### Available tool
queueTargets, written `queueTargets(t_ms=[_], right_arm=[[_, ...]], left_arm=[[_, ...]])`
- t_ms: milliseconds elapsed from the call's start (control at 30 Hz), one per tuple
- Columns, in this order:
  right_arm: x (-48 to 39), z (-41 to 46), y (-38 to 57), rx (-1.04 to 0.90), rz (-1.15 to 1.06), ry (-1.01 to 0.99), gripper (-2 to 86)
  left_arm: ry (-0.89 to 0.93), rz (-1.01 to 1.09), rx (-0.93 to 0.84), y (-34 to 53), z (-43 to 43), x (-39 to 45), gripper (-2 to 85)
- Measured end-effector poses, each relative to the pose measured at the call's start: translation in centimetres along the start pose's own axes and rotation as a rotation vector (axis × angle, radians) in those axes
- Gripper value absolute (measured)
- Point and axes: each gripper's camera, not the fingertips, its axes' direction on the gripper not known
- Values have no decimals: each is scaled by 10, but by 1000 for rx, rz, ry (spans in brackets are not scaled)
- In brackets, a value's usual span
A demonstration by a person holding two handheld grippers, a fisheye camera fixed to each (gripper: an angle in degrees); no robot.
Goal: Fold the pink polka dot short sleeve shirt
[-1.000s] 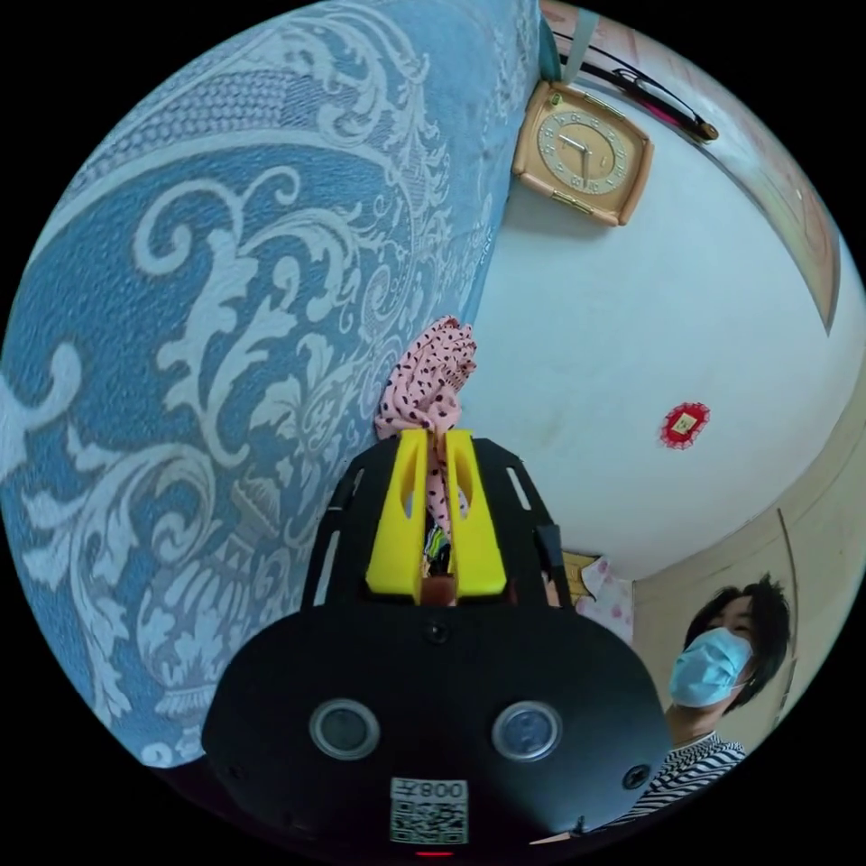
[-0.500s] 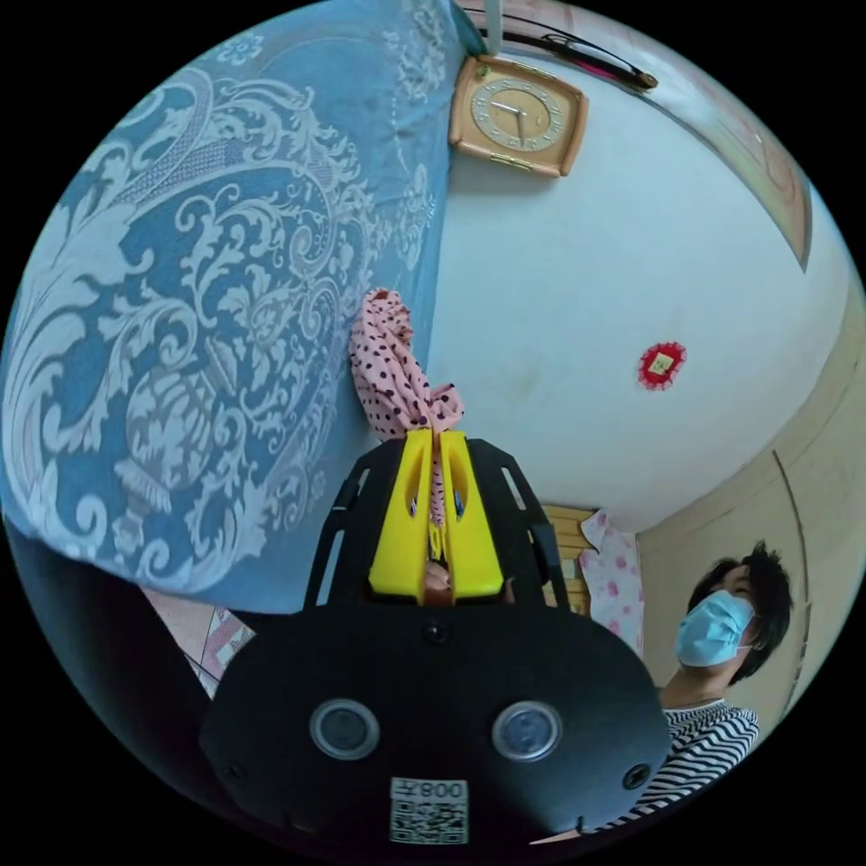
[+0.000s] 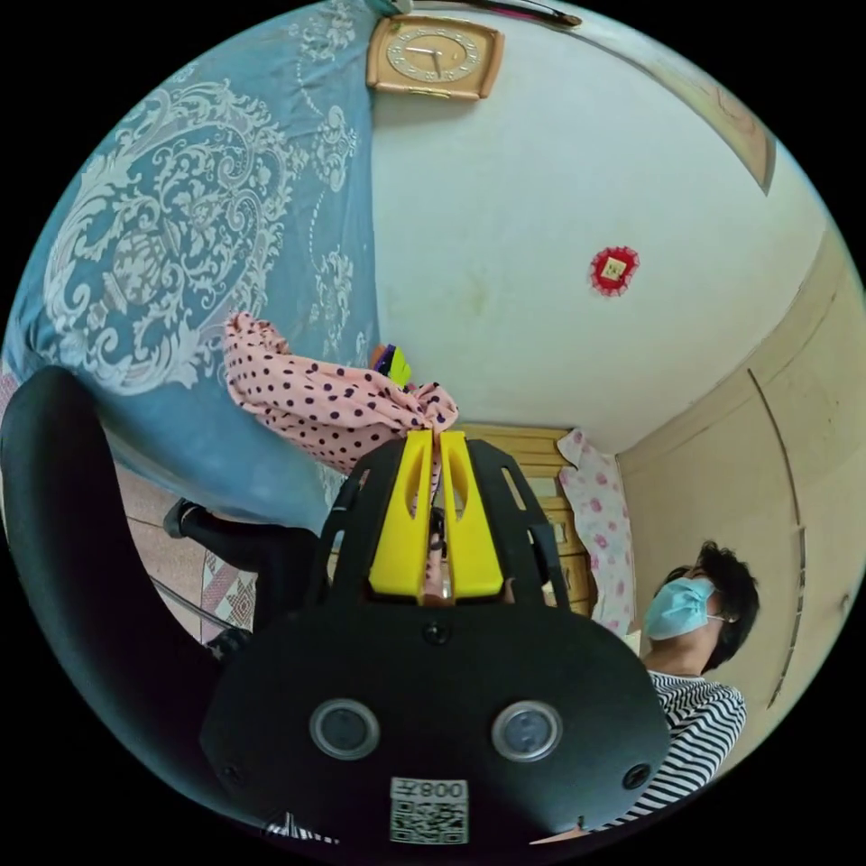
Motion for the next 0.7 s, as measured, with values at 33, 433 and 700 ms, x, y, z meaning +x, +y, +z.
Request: queueTargets(t_ms=[33, 433, 700], right_arm=[[-7, -16, 11, 18, -13, -5, 9], [-61, -168, 67, 186, -135, -56, 7], [-58, -258, 46, 269, -133, -43, 7]], left_arm=[[9, 12, -16, 7, 10, -7, 14], [70, 99, -165, 28, 129, -101, 14], [59, 80, -244, -9, 218, -219, 14]])
